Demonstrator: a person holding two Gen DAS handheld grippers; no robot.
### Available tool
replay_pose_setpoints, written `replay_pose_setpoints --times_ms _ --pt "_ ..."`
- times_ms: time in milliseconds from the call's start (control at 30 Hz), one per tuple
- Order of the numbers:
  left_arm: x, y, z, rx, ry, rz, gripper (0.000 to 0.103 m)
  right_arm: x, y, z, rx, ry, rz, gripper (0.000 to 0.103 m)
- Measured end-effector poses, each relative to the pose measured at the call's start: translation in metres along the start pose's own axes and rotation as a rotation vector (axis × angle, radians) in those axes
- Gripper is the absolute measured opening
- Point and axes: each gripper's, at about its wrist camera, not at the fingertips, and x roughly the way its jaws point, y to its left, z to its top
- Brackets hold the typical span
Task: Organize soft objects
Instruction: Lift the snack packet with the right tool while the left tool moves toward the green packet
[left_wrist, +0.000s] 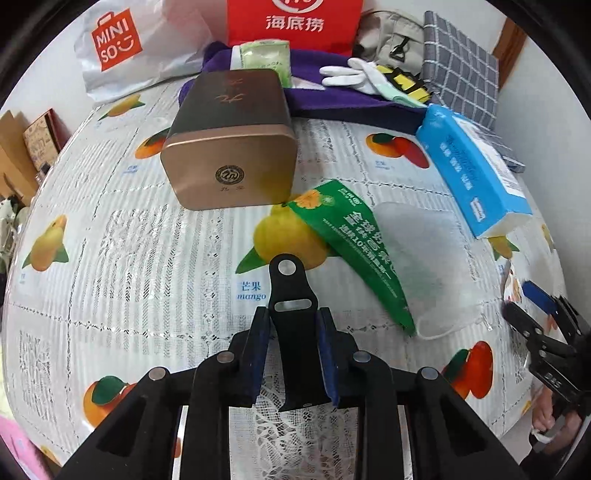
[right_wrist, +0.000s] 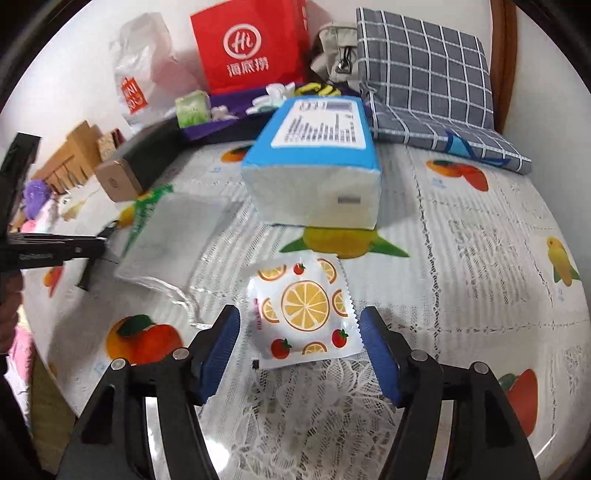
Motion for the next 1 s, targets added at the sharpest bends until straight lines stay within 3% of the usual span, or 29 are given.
replay_pose_setpoints --times_ms 67,200,300,400,467,500,533,667,767,1000 --pt "0.000 0.000 -0.001 0.015 0.002 -0.007 0.029 0.003 0.005 -0.001 -0.025 -0.003 -0.026 0.071" --pt "-0.001 -0.001 -0.005 0.025 -0.009 -0.012 0.047 0.003 0.007 0.001 -0.025 -0.008 -0.048 0.076" --pt "0.003 -0.011 -0.007 0.069 -0.029 0.029 0.048 0.008 0.003 0.002 -0.009 -0.009 -0.052 0.086" --pt "0.005 -0.015 -0.007 0.088 -0.058 0.057 0.043 0.009 0.003 0.003 -0.009 -0.007 -0.050 0.088" --pt "0.004 -0.012 -0.007 0.080 -0.061 0.051 0.028 0.008 0.002 0.004 0.003 -0.011 -0.054 0.084" --pt "0.003 -0.010 -0.007 0.069 -0.060 0.046 0.025 0.007 0.001 0.003 0.004 -0.020 -0.056 0.075" --pt "0.003 -0.007 -0.006 0.054 -0.056 0.028 0.025 0.005 0.001 0.003 0.005 -0.028 -0.052 0.064" --pt "0.001 -0.001 -0.004 0.020 -0.045 -0.016 0.023 0.002 0.005 0.003 -0.015 -0.039 -0.041 0.041" --pt "-0.004 0.002 -0.003 -0.010 -0.046 -0.062 0.023 0.001 0.008 0.004 -0.029 -0.035 -0.045 0.037" --pt "-0.017 0.000 0.003 -0.012 -0.072 -0.068 0.023 -0.015 0.005 0.014 -0.005 -0.057 -0.015 0.035"
